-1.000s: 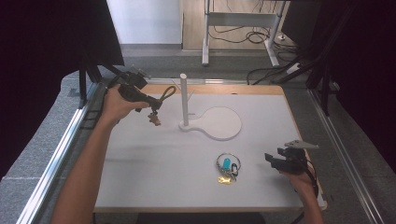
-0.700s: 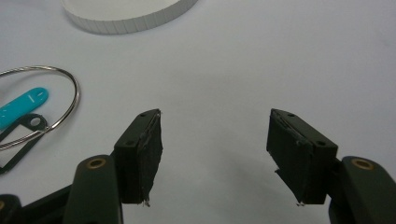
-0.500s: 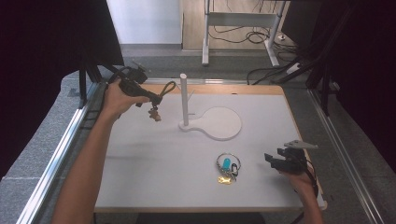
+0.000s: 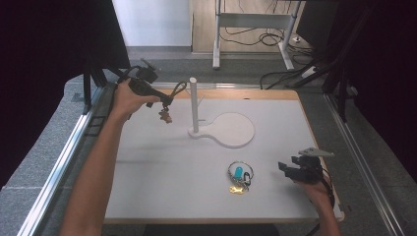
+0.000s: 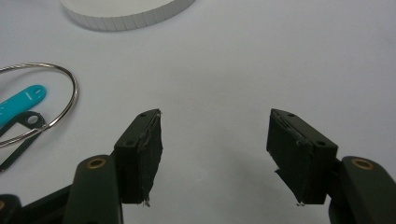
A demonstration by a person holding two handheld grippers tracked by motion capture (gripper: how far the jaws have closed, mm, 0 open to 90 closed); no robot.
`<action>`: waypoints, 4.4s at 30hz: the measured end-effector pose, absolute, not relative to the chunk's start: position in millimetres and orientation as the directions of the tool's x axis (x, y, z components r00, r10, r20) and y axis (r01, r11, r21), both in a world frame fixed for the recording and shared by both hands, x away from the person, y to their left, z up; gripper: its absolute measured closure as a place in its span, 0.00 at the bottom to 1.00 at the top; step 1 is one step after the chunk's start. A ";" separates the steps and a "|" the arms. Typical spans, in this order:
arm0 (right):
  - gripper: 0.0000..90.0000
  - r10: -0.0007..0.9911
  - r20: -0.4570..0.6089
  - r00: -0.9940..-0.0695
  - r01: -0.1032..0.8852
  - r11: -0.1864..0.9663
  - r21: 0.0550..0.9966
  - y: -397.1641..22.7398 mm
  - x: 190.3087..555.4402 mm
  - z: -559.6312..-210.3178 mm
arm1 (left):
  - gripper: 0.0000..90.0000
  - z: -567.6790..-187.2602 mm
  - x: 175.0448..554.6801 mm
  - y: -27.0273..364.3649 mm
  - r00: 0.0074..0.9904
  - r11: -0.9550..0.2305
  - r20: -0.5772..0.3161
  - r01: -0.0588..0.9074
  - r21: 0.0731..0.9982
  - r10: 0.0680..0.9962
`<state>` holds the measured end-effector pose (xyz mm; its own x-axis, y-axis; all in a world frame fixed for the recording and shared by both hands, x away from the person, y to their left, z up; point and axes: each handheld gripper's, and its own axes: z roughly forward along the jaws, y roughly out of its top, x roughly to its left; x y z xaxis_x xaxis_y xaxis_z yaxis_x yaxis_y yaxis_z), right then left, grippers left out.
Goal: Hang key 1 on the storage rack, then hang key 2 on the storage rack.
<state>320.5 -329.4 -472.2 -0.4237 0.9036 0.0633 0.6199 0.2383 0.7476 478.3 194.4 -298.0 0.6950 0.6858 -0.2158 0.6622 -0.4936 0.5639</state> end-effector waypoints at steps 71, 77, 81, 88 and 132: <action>0.39 0.901 0.048 -0.431 0.614 0.254 0.747 -326.4 318.3 -468.1 | 0.62 -330.7 390.4 188.6 0.779 -0.571 -0.128 0.550 0.609 0.614; 0.39 0.904 0.050 -0.425 0.613 0.246 0.751 -327.7 318.3 -468.6 | 0.61 -336.8 369.0 190.4 0.792 -0.573 -0.125 0.531 0.625 0.598; 0.39 0.903 0.049 -0.427 0.613 0.250 0.750 -327.3 318.6 -469.0 | 0.61 -340.0 355.2 188.1 0.802 -0.585 -0.116 0.517 0.625 0.585; 0.39 0.901 0.051 -0.431 0.616 0.253 0.746 -325.3 319.6 -470.6 | 0.60 -349.1 338.6 181.8 0.814 -0.618 -0.084 0.499 0.607 0.575; 0.43 0.889 0.013 -0.457 0.580 0.287 0.762 -310.7 313.7 -453.4 | 0.51 -429.0 312.2 176.7 0.799 -0.646 -0.104 0.547 0.532 0.592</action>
<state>313.7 -310.7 -453.4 -0.4574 0.8891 0.0130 0.5801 0.2873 0.7622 312.2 176.7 -429.0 0.7994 0.5918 -0.1040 0.5473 -0.6457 0.5324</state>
